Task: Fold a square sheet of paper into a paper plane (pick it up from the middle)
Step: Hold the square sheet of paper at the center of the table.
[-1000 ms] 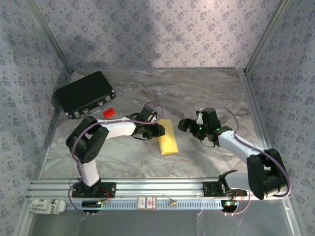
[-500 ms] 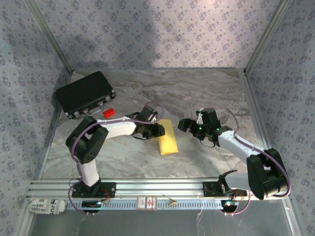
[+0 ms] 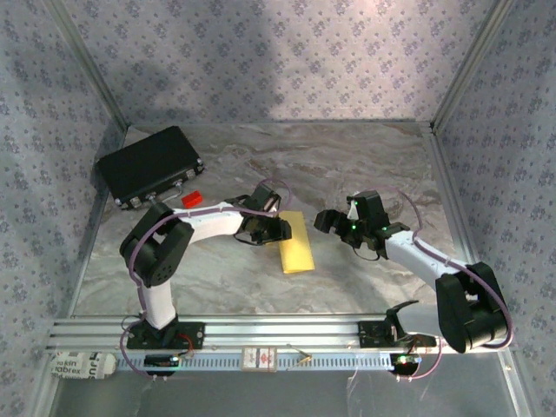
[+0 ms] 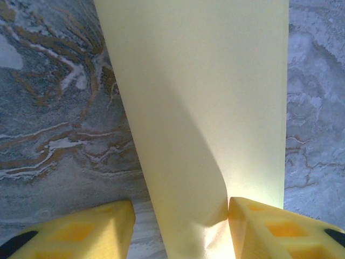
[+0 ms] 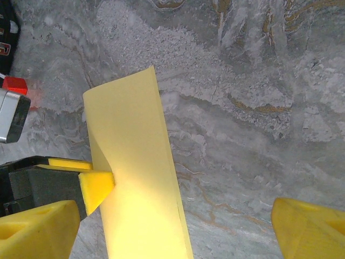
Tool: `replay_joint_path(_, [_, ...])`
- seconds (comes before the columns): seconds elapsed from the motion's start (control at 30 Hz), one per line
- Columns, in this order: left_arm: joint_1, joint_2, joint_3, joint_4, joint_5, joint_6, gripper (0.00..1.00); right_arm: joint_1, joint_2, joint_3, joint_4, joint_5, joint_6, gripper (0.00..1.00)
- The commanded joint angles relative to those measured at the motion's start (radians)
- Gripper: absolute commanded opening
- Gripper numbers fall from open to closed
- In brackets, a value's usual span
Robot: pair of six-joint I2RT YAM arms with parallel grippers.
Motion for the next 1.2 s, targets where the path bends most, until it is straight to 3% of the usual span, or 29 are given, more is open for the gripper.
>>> replay_joint_path(0.0, [0.004, 0.059, 0.001, -0.080, -0.045, 0.000, 0.52, 0.007, -0.018, 0.004, -0.025, 0.014, -0.005, 0.93])
replay_joint_path(1.17, [-0.016, 0.169, 0.071, -0.208, -0.118, 0.024, 0.52, 0.009, -0.030, -0.015, -0.031, 0.034, 0.000, 0.92])
